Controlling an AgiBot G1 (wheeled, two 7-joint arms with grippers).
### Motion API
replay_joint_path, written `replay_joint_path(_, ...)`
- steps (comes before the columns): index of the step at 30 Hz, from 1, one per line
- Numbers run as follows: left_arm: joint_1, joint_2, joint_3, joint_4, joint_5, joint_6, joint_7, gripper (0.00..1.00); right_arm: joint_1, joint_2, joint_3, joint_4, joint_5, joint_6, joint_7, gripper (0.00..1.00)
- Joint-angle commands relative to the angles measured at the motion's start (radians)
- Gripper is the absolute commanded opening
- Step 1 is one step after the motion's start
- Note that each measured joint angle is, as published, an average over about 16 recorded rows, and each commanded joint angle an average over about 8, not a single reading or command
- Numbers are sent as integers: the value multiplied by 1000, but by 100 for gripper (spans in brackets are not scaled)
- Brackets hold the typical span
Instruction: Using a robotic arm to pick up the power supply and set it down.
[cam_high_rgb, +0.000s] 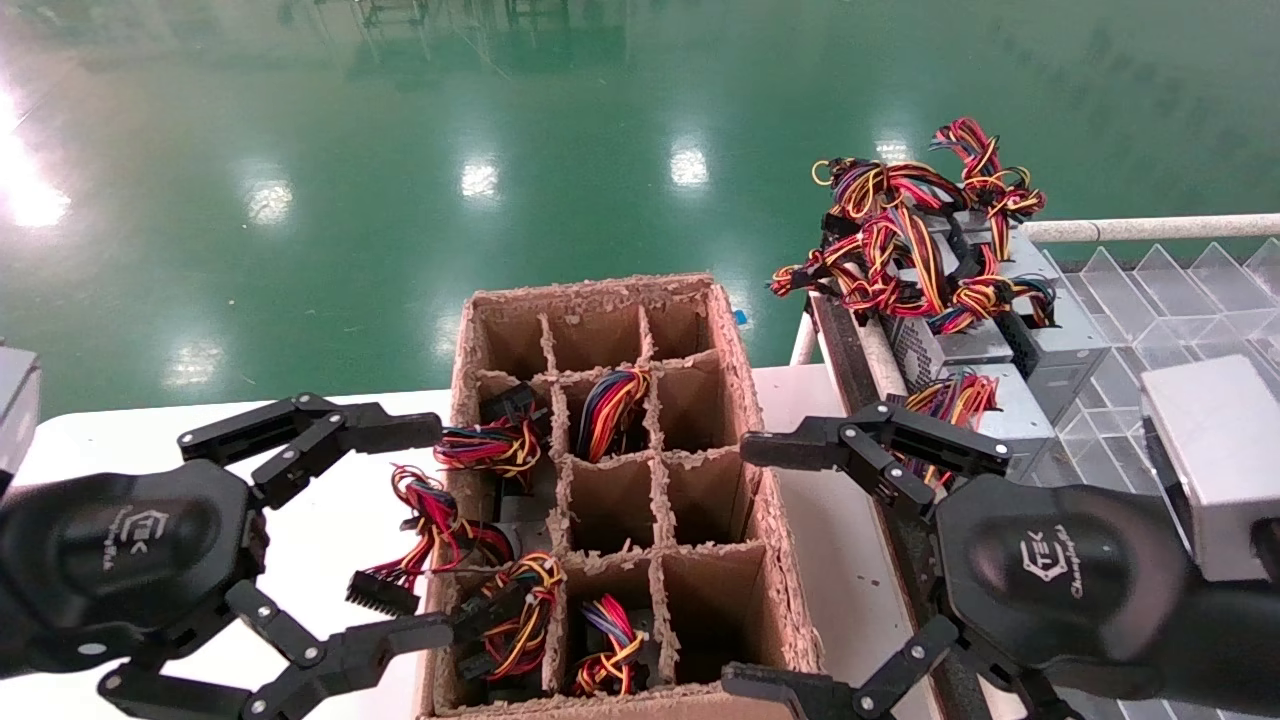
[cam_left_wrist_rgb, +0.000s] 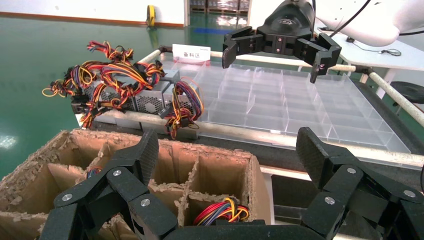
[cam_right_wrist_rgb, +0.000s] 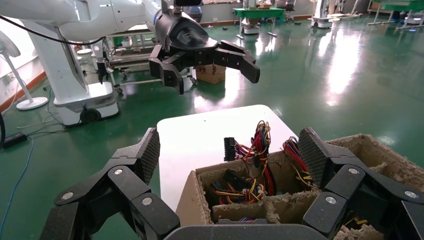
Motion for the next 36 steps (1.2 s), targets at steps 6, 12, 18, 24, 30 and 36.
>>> replay_joint_path(6,0,0,0,0,0,0,0,100,0,0,0,0,0,0,0,100)
replay_joint_path(12,0,0,0,0,0,0,0,100,0,0,0,0,0,0,0,100)
replay_joint_path(18,0,0,0,0,0,0,0,79,0,0,0,0,0,0,0,100)
replay_joint_path(24,0,0,0,0,0,0,0,4,12,-3,-2,4,-25,22,-8,100)
replay_joint_path(30,0,0,0,0,0,0,0,0,85,-46,-30,25,-162,134,-18,100)
replay_joint_path(36,0,0,0,0,0,0,0,0,209,-130,-99,61,-371,240,-25,100)
